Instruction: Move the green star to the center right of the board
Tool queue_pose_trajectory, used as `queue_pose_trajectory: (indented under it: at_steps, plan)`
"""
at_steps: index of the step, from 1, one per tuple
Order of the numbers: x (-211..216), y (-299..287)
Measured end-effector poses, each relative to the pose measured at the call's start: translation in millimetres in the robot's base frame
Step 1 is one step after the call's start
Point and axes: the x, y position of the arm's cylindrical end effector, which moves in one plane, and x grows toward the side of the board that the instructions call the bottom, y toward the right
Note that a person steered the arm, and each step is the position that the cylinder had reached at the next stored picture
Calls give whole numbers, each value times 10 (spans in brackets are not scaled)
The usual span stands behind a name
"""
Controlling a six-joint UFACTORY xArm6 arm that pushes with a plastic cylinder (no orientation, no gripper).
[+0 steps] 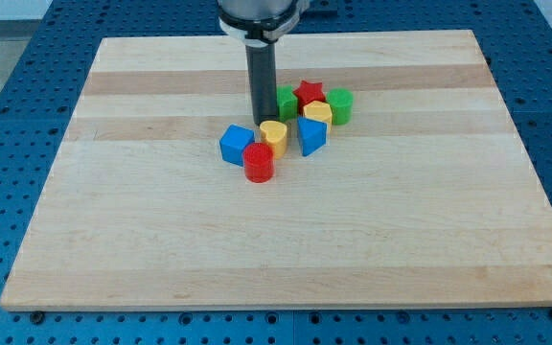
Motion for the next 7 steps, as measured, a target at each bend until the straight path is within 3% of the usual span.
queue_pose_trajectory:
  at_steps: [7]
  plan:
    - [-1315,419]
